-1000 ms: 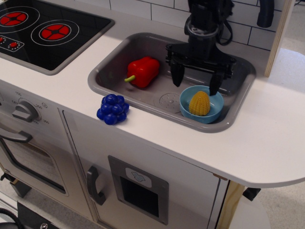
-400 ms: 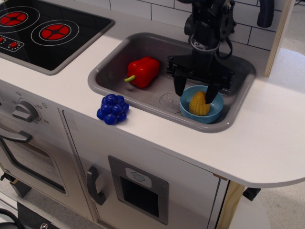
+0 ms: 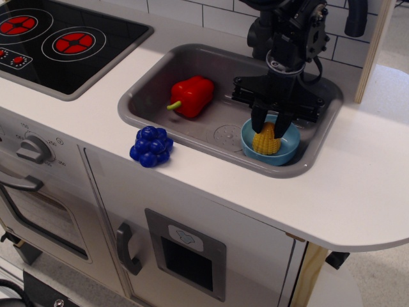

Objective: Take corn out of bowl sink

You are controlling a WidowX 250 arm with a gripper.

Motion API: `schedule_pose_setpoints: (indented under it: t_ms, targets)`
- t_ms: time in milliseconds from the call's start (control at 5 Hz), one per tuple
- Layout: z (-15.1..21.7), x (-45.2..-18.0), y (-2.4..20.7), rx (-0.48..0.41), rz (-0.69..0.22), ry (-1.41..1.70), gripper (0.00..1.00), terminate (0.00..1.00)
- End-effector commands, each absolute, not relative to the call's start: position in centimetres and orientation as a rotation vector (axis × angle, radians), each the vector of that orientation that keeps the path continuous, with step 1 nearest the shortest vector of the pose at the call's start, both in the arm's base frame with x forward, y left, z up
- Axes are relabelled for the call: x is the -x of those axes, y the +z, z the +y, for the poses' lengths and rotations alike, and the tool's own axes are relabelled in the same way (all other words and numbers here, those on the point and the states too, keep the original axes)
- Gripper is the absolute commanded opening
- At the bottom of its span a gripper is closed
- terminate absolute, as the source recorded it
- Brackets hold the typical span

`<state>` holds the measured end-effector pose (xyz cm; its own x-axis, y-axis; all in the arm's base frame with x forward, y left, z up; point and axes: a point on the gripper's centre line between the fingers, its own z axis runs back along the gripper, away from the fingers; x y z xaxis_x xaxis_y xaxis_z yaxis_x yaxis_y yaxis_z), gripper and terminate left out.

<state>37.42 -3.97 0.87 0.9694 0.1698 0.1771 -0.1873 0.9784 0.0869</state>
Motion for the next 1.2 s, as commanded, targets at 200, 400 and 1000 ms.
schedule_pose_setpoints:
  t_ms: [200,400,1000]
  targets:
    - [-4.2,-38.3,4.9,-0.028,-0.21,0.196,0.0,0.0]
    - [-3.7,-38.3,7.1,0.021,-0.22,0.199,0.0,0.0]
    - [1.7,-37.1,10.1,0.081,-0.215,0.226,0.0,0.0]
